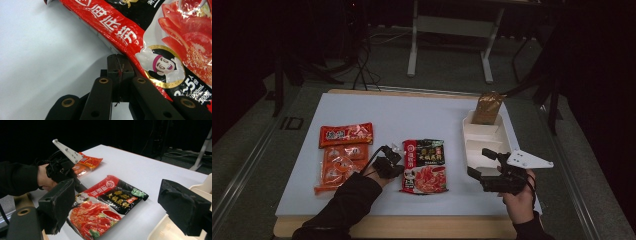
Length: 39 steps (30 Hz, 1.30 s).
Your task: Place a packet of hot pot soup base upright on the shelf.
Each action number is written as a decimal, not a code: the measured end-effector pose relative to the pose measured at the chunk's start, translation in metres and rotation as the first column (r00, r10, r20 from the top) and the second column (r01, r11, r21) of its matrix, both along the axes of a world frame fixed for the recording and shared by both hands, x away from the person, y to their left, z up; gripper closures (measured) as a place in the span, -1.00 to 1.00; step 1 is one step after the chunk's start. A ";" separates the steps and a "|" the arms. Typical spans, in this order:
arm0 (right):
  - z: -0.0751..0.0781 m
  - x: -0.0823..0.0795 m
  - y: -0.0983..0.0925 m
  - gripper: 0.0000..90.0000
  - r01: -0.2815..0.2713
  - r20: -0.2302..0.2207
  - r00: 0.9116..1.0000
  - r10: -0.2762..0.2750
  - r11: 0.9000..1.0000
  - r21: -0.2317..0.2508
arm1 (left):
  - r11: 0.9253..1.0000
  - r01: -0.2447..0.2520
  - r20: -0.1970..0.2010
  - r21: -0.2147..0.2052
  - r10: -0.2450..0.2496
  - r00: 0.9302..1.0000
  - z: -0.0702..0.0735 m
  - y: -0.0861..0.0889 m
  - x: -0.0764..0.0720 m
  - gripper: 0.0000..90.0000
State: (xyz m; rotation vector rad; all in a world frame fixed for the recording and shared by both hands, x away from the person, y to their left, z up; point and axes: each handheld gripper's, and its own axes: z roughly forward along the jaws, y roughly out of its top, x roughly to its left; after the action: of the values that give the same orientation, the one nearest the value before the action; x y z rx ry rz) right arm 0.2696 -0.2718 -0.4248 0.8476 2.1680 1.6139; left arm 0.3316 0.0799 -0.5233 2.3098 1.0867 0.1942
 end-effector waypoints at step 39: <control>-0.003 0.000 0.004 -0.69 -0.021 0.006 1.000 0.021 1.000 -0.021 | 0.986 -0.086 0.126 -0.145 0.105 0.986 0.032 0.009 0.042 0.19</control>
State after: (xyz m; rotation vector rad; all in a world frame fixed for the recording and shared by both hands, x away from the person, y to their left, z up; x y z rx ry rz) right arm 0.2696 -0.2676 -0.4280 0.8152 2.1923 1.5984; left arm 0.3738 0.0884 -0.4908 2.0921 1.1079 0.2964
